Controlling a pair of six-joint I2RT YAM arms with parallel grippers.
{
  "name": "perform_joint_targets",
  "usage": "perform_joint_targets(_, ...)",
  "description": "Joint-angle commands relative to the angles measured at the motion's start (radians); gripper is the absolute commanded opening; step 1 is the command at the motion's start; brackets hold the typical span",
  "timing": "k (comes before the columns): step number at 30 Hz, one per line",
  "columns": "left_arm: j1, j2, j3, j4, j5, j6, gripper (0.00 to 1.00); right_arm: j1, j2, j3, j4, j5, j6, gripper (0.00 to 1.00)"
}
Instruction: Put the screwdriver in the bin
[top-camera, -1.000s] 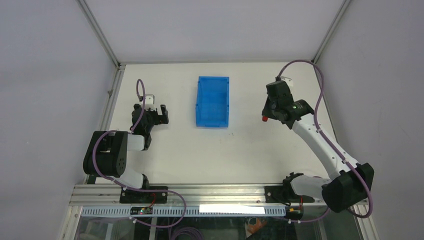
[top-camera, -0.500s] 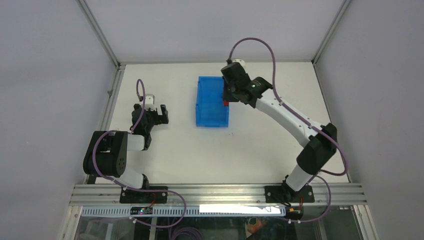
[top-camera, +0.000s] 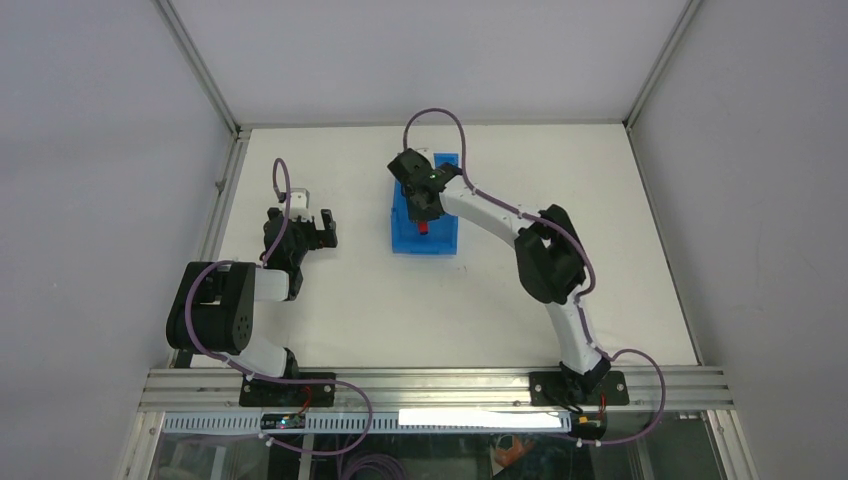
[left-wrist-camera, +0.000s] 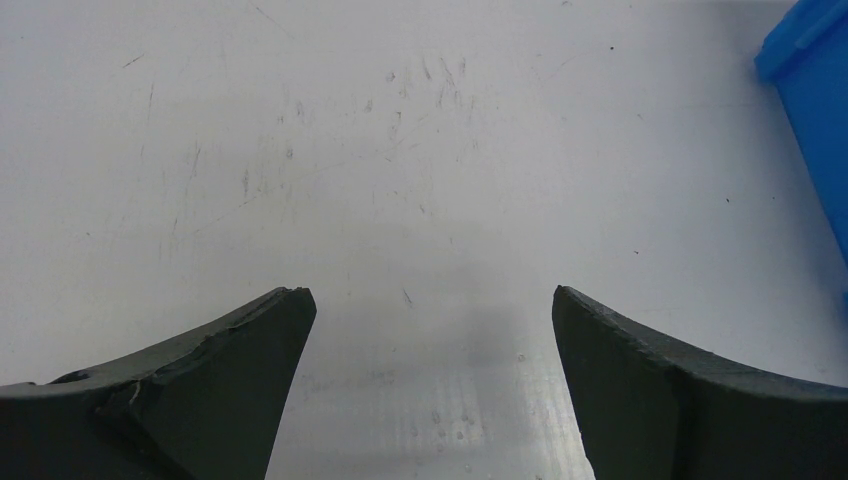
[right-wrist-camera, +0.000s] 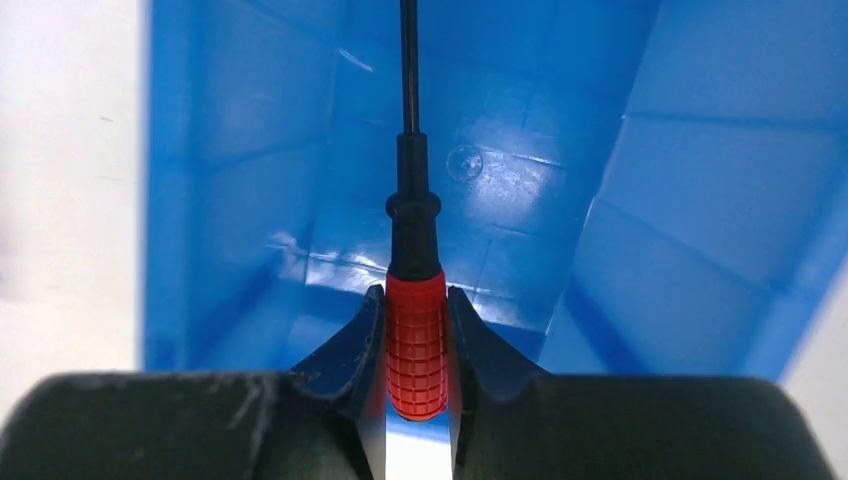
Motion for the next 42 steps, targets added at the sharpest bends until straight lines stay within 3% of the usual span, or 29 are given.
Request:
perform_joint_targets(1, -0.008, -0.028, 0.001, 0.027, 0.0, -0.017, 0.99, 0.0, 0.058, 0.037, 0.039, -0.014, -0.075, 0.08)
perform_joint_targets(8, -0.008, -0.027, 0.001, 0.027, 0.001, -0.016, 0.99, -0.021, 0.135, 0.05, 0.053, -0.014, -0.097, 0.16)
perform_joint_targets(15, -0.008, -0.028, 0.001, 0.027, 0.0, -0.017, 0.99, -0.035, 0.126, 0.048, 0.051, -0.038, -0.086, 0.47)
perform_joint_targets(24, -0.008, -0.028, 0.001, 0.027, 0.001, -0.016, 0.99, -0.031, -0.067, 0.087, 0.044, -0.042, -0.129, 0.57)
perform_joint_targets(28, -0.008, -0.027, 0.001, 0.027, 0.0, -0.017, 0.99, -0.033, -0.152, 0.062, 0.04, 0.002, -0.157, 0.69)
perform_joint_targets(33, -0.009, -0.029, 0.001, 0.027, 0.0, -0.017, 0.99, -0.078, -0.242, -0.022, 0.01, 0.078, -0.171, 0.98)
perform_joint_targets(42, -0.008, -0.028, 0.001, 0.027, 0.0, -0.017, 0.99, -0.346, -0.457, -0.268, 0.008, 0.048, -0.19, 0.99)
